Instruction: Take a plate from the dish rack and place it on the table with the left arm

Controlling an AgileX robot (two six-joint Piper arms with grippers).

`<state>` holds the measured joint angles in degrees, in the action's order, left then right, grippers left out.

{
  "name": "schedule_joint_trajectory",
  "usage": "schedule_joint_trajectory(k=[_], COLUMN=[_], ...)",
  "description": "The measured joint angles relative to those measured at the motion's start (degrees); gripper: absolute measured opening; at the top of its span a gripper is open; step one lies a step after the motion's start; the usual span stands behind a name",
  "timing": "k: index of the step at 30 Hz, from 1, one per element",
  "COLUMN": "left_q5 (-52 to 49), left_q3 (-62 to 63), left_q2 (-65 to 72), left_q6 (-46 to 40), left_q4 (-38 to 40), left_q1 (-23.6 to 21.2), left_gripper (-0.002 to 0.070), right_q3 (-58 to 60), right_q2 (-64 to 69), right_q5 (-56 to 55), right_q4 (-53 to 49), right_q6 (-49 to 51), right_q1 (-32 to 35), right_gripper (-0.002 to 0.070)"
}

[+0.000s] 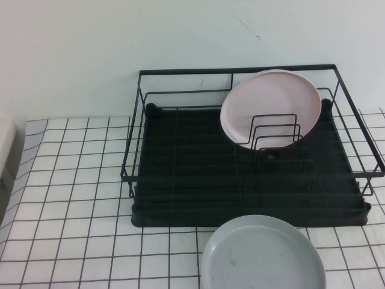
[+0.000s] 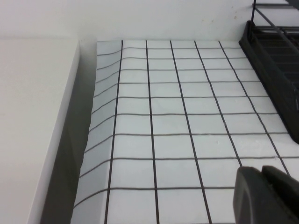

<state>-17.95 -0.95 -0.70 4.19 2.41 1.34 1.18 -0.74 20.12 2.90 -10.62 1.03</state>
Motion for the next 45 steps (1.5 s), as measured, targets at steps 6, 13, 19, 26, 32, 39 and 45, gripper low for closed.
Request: schedule_joint_trajectory(k=[6,13,19,26,32,39,45], left_q5=[8.3,29.9,49.9,58.1,22.4,0.2,-13.1], left_q3=[-0.3,-0.3,-0.3,-0.2,13.6,29.4,39.1], left_q2=[0.0,0.0,0.0,-0.1,1.1,15.4,31.7], left_q6=[0.2,0.6,0.7,7.5,22.5,24.8,-0.2], left_q4=[-0.1,0.0,0.0,-0.8,-21.2,-20.9,2.7], left_q1=[0.0,0.0,0.0,0.0,0.0,0.0,0.0], left_gripper=[-0.0003,-0.0003,-0.0003,-0.0003,-0.0003,-0.0003,-0.0003], right_q3=[0.0,0.0,0.0,0.0,0.0,0.0,0.0], right_q2=[0.0,0.0,0.0,0.0,0.0,0.0,0.0], right_q5=[0.0,0.0,0.0,0.0,0.0,0.0,0.0], right_q4=[0.0,0.0,0.0,0.0,0.0,0.0,0.0], right_q6=[0.0,0.0,0.0,0.0,0.0,0.0,0.0], right_q1=[0.0,0.0,0.0,0.0,0.0,0.0,0.0], right_gripper=[-0.0004,-0.0004,-0.0004,-0.0004,-0.0004,-0.0004,-0.0004])
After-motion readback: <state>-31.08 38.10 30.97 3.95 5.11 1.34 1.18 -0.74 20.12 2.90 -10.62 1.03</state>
